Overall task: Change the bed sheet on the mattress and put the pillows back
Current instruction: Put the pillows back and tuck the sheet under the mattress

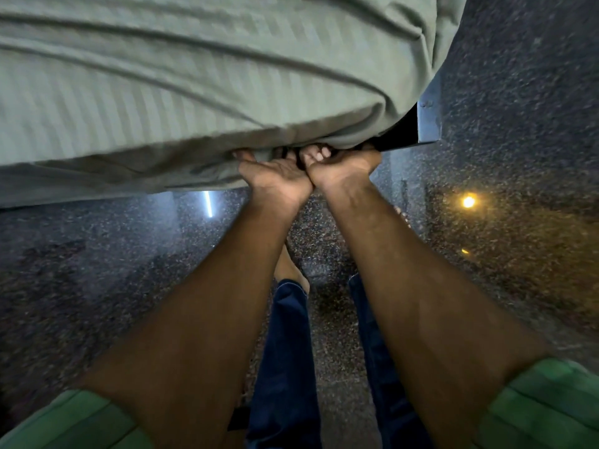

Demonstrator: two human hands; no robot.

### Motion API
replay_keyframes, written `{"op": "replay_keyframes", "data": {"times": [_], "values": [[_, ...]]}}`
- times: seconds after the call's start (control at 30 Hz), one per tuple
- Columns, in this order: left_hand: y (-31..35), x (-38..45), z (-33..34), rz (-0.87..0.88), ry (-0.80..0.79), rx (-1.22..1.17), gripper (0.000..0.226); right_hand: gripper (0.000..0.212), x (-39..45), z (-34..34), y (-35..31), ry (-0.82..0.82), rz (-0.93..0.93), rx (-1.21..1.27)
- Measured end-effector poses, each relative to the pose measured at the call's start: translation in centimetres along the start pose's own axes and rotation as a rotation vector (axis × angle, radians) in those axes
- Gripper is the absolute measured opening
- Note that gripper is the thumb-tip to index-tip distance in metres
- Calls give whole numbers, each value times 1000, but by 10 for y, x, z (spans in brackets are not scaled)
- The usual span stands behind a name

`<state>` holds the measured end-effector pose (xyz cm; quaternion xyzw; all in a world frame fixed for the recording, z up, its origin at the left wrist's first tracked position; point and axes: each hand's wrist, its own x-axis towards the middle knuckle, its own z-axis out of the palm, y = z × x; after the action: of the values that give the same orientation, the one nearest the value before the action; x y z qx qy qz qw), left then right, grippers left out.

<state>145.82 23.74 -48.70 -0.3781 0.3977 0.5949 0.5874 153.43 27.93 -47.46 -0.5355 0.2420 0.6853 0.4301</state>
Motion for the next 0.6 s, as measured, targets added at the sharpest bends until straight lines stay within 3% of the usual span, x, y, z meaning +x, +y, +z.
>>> {"op": "replay_keyframes", "data": {"times": [0.2, 0.4, 0.6], "values": [[9, -2, -8, 40, 94, 30, 97, 37, -20, -31, -2, -169, 91, 81], [9, -42, -23, 28, 61, 64, 94, 75, -32, -52, 9, -37, 70, -94], [22, -22, -17, 48, 5, 27, 102, 65, -11, -18, 28, -24, 35, -7]]}}
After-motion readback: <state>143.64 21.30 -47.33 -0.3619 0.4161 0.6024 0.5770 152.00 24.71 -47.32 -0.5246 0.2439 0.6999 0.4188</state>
